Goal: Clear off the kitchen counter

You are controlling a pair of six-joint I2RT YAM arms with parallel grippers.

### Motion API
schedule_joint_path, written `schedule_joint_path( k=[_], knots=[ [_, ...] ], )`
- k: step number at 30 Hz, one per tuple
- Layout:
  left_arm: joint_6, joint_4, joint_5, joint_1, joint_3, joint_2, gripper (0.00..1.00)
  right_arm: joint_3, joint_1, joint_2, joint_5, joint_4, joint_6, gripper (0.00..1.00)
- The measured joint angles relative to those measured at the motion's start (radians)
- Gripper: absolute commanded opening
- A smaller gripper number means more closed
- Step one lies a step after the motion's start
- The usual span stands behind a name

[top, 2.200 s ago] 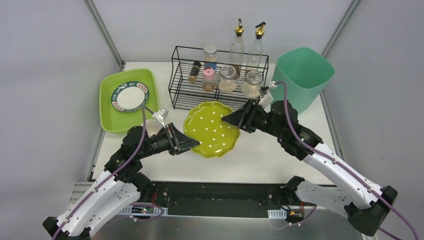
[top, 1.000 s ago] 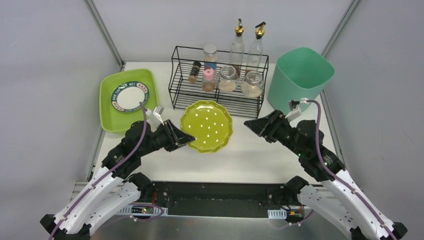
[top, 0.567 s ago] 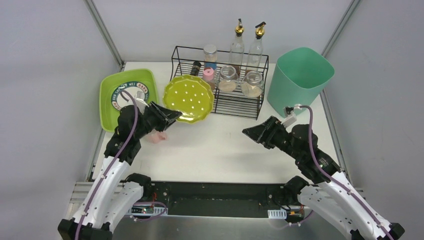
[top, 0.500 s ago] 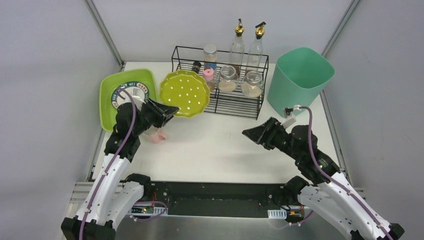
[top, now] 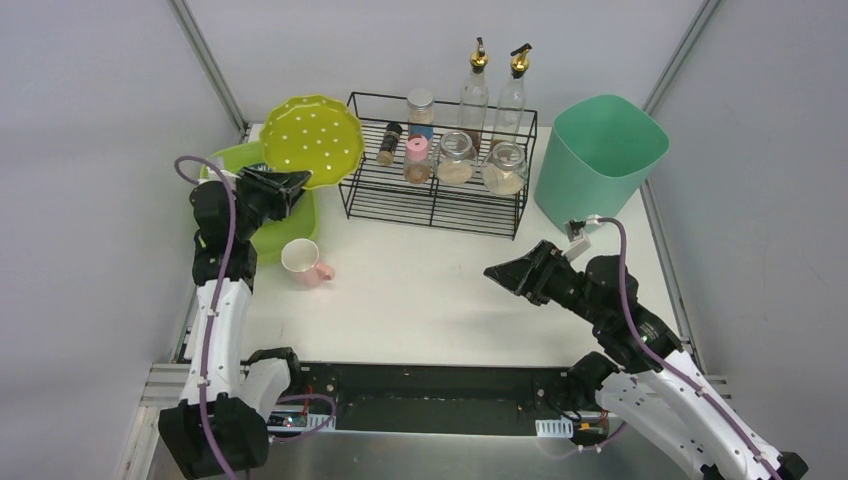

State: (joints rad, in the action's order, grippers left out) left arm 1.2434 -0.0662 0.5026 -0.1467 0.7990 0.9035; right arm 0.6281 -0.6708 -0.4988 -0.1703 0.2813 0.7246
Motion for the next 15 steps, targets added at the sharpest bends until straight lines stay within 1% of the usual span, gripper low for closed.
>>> schedule_joint_path(
  k=[8, 12, 15],
  knots=[
    [0.037, -0.025, 0.019, -0.24, -0.001, 0.035, 0.0, -0.029, 0.0, 0.014, -0.032, -0.008, 0.001, 0.7],
    [0.034, -0.008, -0.011, -0.314, -0.014, 0.037, 0.0, -0.034, 0.0, 0.013, -0.055, -0.009, 0.002, 0.7],
    [0.028, 0.016, -0.043, -0.341, -0.035, 0.037, 0.0, -0.034, 0.0, 0.014, -0.065, -0.007, 0.001, 0.7]
  ],
)
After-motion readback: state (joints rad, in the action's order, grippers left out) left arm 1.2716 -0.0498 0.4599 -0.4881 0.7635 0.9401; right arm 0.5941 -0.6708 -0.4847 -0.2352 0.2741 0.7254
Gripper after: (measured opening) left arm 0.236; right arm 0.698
